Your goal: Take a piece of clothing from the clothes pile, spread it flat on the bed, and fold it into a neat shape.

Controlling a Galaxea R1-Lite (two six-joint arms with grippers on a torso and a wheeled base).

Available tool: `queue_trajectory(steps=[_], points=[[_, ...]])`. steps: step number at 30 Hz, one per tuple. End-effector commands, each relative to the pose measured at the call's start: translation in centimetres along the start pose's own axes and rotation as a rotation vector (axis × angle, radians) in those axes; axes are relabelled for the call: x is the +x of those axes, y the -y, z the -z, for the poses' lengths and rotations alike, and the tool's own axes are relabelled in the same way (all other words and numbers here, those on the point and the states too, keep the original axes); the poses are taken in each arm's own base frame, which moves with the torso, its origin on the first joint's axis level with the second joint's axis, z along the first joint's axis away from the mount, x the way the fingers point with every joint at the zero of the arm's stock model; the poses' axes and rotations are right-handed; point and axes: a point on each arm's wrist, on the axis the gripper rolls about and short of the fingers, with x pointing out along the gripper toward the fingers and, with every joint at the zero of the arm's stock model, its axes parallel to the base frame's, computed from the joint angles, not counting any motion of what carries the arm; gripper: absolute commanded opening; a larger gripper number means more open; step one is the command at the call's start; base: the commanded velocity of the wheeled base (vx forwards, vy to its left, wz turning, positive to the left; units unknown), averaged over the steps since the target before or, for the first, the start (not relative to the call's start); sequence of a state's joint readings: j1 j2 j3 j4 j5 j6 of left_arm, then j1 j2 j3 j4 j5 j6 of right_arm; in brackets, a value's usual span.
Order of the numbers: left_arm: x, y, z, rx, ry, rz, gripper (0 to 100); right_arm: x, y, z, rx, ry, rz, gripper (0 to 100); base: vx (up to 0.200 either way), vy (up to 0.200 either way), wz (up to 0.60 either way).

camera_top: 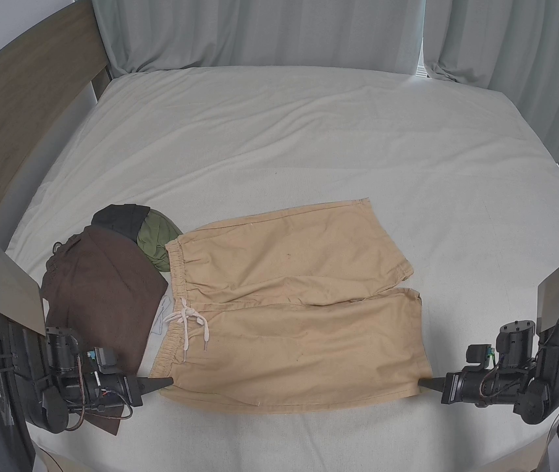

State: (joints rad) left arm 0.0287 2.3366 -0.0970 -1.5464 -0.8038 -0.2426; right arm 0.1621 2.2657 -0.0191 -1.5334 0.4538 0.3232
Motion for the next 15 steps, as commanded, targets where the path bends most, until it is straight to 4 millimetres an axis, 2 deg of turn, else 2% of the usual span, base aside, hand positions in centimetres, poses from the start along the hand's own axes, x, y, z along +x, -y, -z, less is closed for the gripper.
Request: queue_trajectory(steps=[1,7,15], points=[[-0.9,0.8,-0.2,0.01,0.013,0.002,0,-0.8,-0.6,-0.2,-0.017,0.014,-0.012,0,0.0,0.0,0.0],[-1.2,1.0,0.3,-0.001,-0.001,-0.001,0,-1.3,-1.3,-0.4,-0.029,0.015,-0.023,0,0.0,0.0,0.0],[-1.7,1.3,1.1,0.009,-0.032,0.015,0,-4.0,-2.6,-0.2,-0.051,-0.05,-0.004,0,0.0,0.0,0.0]])
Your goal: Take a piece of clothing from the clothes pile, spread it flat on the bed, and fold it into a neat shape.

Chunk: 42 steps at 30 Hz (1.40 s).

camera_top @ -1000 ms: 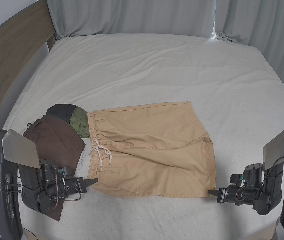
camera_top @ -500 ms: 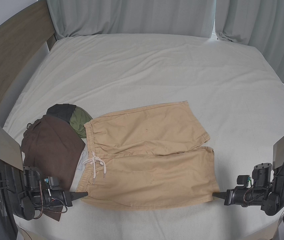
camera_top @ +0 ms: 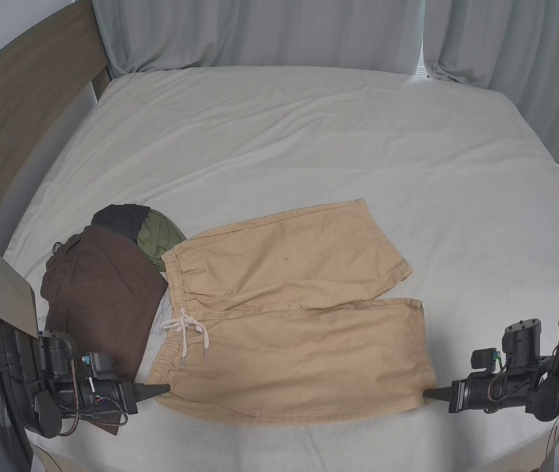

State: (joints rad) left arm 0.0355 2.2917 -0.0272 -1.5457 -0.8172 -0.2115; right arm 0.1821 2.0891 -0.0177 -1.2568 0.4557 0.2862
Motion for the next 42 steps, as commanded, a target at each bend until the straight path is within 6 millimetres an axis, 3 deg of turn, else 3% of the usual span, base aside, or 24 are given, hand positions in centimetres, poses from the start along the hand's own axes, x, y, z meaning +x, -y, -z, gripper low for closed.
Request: queue_trajectory(steps=[1,10,19,42], points=[[-0.3,0.2,0.4,0.014,-0.018,0.021,0,-2.5,-1.5,-0.5,-0.055,0.064,-0.019,0,0.0,0.0,0.0],[-0.2,0.2,-1.0,0.093,0.038,0.041,0,-3.7,-2.3,-1.4,-0.089,0.148,-0.049,0,0.0,0.0,0.0],[-0.5,2.3,-3.7,0.082,0.126,0.092,0,-3.7,-2.6,-2.1,-0.12,0.198,-0.08,0,0.0,0.0,0.0],[0.1,1.9,-4.0,0.092,0.128,0.089,0,-3.2,-3.1,-3.1,-0.13,0.227,-0.112,0,0.0,0.0,0.0]])
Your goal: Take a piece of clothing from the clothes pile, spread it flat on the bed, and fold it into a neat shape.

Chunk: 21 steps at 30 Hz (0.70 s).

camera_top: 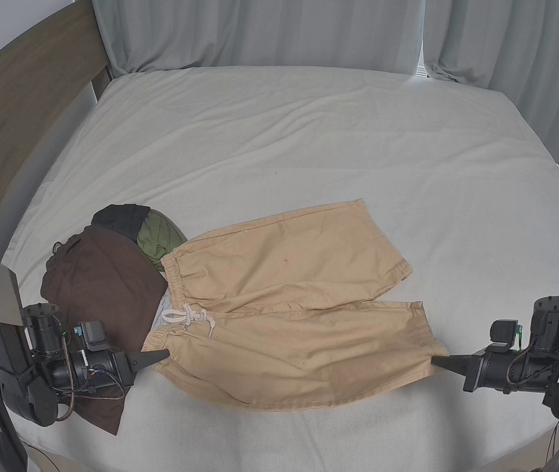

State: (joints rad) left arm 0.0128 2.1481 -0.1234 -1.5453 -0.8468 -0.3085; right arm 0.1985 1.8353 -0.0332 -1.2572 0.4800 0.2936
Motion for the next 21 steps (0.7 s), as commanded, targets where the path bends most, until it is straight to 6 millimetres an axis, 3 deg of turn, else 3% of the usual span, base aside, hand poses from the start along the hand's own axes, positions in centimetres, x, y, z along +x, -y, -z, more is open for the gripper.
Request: queue_trajectory(steps=[1,21], points=[[0.2,0.0,0.1,0.002,-0.006,0.004,0,0.3,-0.1,-0.4,-0.004,0.013,-0.009,0,0.0,0.0,0.0],[0.6,-0.5,-1.3,-0.022,0.042,0.006,0,0.8,-0.8,-2.1,0.037,0.128,-0.064,0,0.0,0.0,0.0]])
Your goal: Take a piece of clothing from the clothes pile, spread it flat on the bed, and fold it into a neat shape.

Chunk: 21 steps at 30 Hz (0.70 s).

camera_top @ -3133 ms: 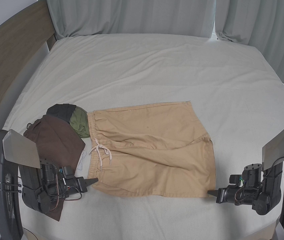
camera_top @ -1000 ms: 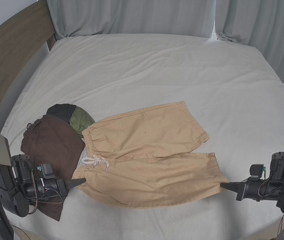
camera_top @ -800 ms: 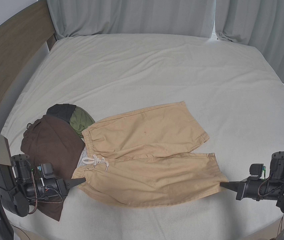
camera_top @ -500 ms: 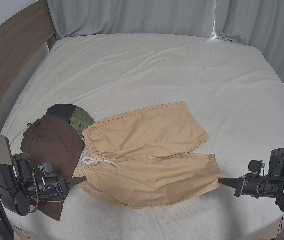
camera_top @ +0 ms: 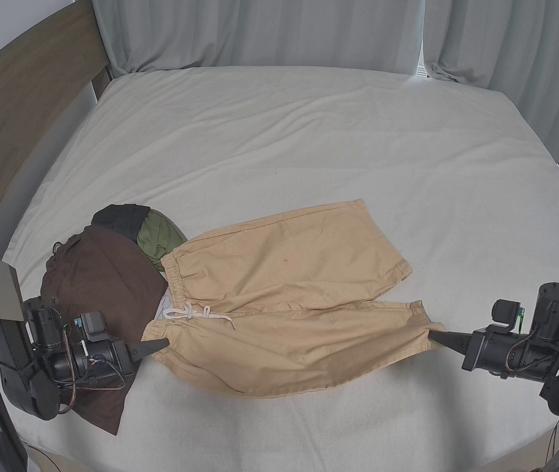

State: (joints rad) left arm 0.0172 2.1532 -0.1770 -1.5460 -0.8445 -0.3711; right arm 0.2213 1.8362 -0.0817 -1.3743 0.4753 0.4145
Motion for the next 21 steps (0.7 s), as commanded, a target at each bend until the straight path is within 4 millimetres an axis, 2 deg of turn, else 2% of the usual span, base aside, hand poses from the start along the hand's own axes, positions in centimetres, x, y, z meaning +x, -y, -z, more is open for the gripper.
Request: queue_trajectory(steps=[1,7,14,21], points=[[0.3,-0.2,-0.5,-0.005,0.019,-0.003,0,0.3,-0.1,-0.5,-0.006,0.03,-0.012,0,0.0,0.0,0.0],[0.5,-0.4,-1.0,-0.032,0.042,-0.024,0,0.9,0.2,-0.9,-0.01,0.043,-0.012,0,0.0,0.0,0.0],[0.5,-0.5,-1.4,-0.031,0.06,-0.024,0,1.8,0.5,-2.5,-0.033,0.101,-0.021,0,0.0,0.0,0.0],[0.6,-0.5,-1.7,-0.019,0.073,-0.029,0,2.3,0.5,-3.4,-0.051,0.13,-0.03,0,0.0,0.0,0.0]])
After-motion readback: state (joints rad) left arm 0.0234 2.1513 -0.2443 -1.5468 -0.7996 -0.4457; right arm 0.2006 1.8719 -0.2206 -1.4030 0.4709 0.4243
